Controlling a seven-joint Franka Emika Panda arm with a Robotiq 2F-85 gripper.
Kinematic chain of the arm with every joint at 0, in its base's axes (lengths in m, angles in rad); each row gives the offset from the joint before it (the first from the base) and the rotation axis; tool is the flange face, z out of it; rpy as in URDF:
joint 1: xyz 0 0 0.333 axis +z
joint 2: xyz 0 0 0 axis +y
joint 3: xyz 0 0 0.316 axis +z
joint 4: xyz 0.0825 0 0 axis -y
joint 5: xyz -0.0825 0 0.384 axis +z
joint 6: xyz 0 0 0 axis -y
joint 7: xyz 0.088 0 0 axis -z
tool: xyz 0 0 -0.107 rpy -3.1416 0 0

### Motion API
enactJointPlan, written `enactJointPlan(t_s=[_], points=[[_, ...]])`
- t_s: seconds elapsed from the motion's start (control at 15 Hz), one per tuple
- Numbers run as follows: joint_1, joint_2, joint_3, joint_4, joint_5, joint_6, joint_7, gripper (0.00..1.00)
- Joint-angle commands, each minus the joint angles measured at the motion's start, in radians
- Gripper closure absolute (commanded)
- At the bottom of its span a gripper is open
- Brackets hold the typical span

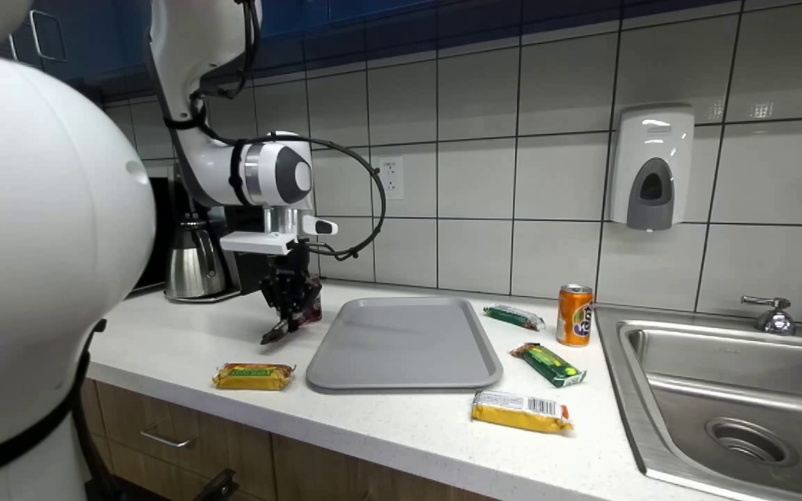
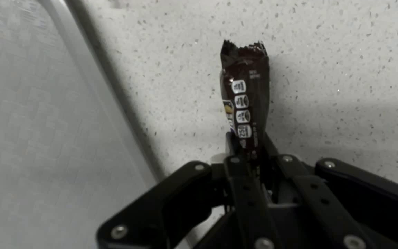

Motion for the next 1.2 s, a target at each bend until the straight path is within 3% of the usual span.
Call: enactJointPlan(t_s=[0.0,0.67,1.13], points=[[0.004,-0.076,-0.01,-0.019,-0.023,-0.051,0.023,0.96],[-0.036,-0.145,-0.032,-0.016,-0.032,-0.168,-0.04,0.96],[-0.087,-0.17,-0.063,-0.021,-0.023,-0.172,-0.117,0.96]])
